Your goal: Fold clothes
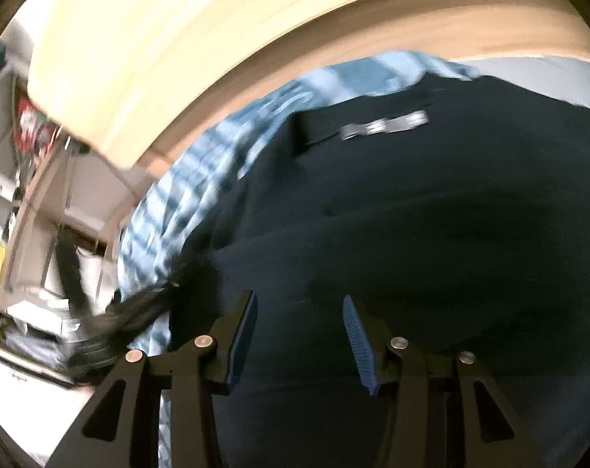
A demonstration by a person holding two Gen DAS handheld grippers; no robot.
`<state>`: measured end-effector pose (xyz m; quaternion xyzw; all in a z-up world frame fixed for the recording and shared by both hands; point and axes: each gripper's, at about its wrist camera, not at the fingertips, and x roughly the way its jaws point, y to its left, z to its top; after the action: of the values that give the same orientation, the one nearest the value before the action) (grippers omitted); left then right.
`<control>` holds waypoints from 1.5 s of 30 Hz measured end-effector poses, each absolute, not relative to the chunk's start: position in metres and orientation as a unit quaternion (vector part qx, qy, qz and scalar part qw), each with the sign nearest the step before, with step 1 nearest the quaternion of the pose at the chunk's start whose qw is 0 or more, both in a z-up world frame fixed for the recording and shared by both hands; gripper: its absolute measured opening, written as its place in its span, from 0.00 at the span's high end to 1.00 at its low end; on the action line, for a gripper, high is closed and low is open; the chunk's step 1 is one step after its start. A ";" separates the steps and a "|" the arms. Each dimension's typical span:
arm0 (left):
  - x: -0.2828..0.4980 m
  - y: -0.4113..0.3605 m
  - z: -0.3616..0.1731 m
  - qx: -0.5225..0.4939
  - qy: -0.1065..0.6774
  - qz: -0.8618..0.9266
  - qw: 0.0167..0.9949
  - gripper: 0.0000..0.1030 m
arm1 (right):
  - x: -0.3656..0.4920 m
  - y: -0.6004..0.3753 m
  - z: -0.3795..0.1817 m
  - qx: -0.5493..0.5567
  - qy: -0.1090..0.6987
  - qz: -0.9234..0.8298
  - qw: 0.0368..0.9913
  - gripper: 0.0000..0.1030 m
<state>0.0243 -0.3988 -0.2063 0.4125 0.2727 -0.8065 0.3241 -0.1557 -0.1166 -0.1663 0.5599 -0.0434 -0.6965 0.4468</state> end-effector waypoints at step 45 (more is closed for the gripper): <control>-0.156 -0.318 -0.200 0.411 0.294 -0.822 0.263 0.98 | -0.268 -0.090 -0.174 0.511 -0.085 -0.777 0.357 0.56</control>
<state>-0.1563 -0.3184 -0.2000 0.4113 0.2944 -0.8216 0.2629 -0.2675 -0.0900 -0.1739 0.5114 -0.0846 -0.7770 0.3571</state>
